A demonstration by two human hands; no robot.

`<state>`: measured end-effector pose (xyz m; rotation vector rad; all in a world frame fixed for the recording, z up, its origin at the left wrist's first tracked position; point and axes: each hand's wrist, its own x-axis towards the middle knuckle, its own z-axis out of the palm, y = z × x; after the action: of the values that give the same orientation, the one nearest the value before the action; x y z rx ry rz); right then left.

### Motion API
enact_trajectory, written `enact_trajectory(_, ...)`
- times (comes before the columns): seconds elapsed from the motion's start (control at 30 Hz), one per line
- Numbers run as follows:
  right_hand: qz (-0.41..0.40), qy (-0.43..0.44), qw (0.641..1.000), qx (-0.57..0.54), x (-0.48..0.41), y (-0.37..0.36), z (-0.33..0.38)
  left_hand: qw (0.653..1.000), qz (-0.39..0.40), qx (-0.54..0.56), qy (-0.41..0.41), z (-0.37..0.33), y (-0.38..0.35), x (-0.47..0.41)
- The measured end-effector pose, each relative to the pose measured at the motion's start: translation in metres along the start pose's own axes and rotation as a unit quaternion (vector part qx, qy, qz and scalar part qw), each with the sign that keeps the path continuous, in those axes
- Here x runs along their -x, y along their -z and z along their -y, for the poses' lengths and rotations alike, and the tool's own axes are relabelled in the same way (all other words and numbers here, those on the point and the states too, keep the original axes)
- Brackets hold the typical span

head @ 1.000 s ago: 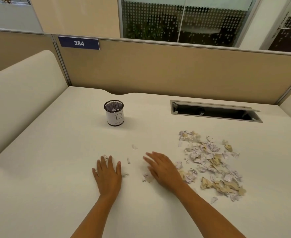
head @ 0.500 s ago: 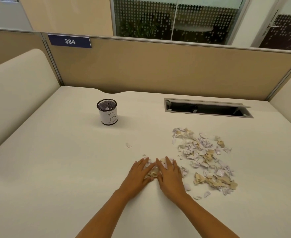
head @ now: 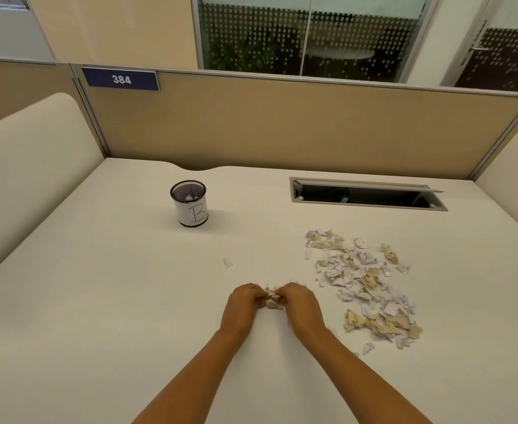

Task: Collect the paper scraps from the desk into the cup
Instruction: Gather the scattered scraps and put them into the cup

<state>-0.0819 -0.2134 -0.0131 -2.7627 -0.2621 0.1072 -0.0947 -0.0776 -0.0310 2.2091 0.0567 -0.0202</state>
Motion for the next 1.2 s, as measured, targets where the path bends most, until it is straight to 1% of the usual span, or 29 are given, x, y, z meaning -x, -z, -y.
enact_trajectory(0.07, -0.006, -0.018, 1.0, -0.011, -0.005, 0.003, 0.002, 0.998, -0.026, 0.03, 0.041, -0.003, 0.003, -0.004)
enact_trajectory(0.17, -0.031, -0.05, 0.991, -0.116, -0.008, 0.007, 0.003, 0.995, -0.049, 0.054, 0.072, -0.007, 0.009, -0.011)
enact_trajectory(0.33, -0.055, -0.107, 0.961, -0.248, -0.014, 0.013, 0.006, 0.988, -0.053, 0.115, 0.082, -0.011, 0.024, -0.022)
enact_trajectory(0.43, -0.058, -0.142, 0.937, -0.315, -0.022, 0.019, 0.008, 0.977, -0.075, 0.17, 0.108, -0.013, 0.035, -0.03)
enact_trajectory(0.5, -0.052, -0.18, 0.902, -0.39, -0.028, 0.024, 0.009, 0.962, -0.094, 0.219, 0.135, -0.013, 0.046, -0.036)
enact_trajectory(0.6, -0.038, -0.224, 0.805, -0.548, -0.04, 0.036, 0.015, 0.936, -0.117, 0.283, 0.172, -0.012, 0.065, -0.05)
enact_trajectory(0.7, -0.016, -0.217, 0.724, -0.654, -0.054, 0.051, 0.025, 0.915, -0.151, 0.326, 0.185, -0.012, 0.091, -0.07)
enact_trajectory(0.8, 0.004, -0.2, 0.668, -0.717, -0.07, 0.067, 0.037, 0.9, -0.178, 0.351, 0.185, -0.011, 0.121, -0.096)
enact_trajectory(0.9, 0.008, -0.184, 0.629, -0.755, -0.088, 0.079, 0.05, 0.899, -0.217, 0.342, 0.168, -0.011, 0.153, -0.125)
enact_trajectory(0.97, 0.011, -0.174, 0.622, -0.764, -0.1, 0.085, 0.059, 0.901, -0.242, 0.32, 0.164, -0.012, 0.171, -0.144)
enact_trajectory(1.07, 0.017, -0.161, 0.629, -0.76, -0.118, 0.09, 0.073, 0.907, -0.263, 0.288, 0.161, -0.015, 0.19, -0.168)
enact_trajectory(1.13, 0.02, -0.156, 0.634, -0.757, -0.129, 0.09, 0.081, 0.91, -0.263, 0.278, 0.159, -0.014, 0.196, -0.183)
enact_trajectory(1.2, 0.022, -0.154, 0.638, -0.754, -0.14, 0.088, 0.087, 0.919, -0.248, 0.259, 0.166, -0.012, 0.198, -0.197)
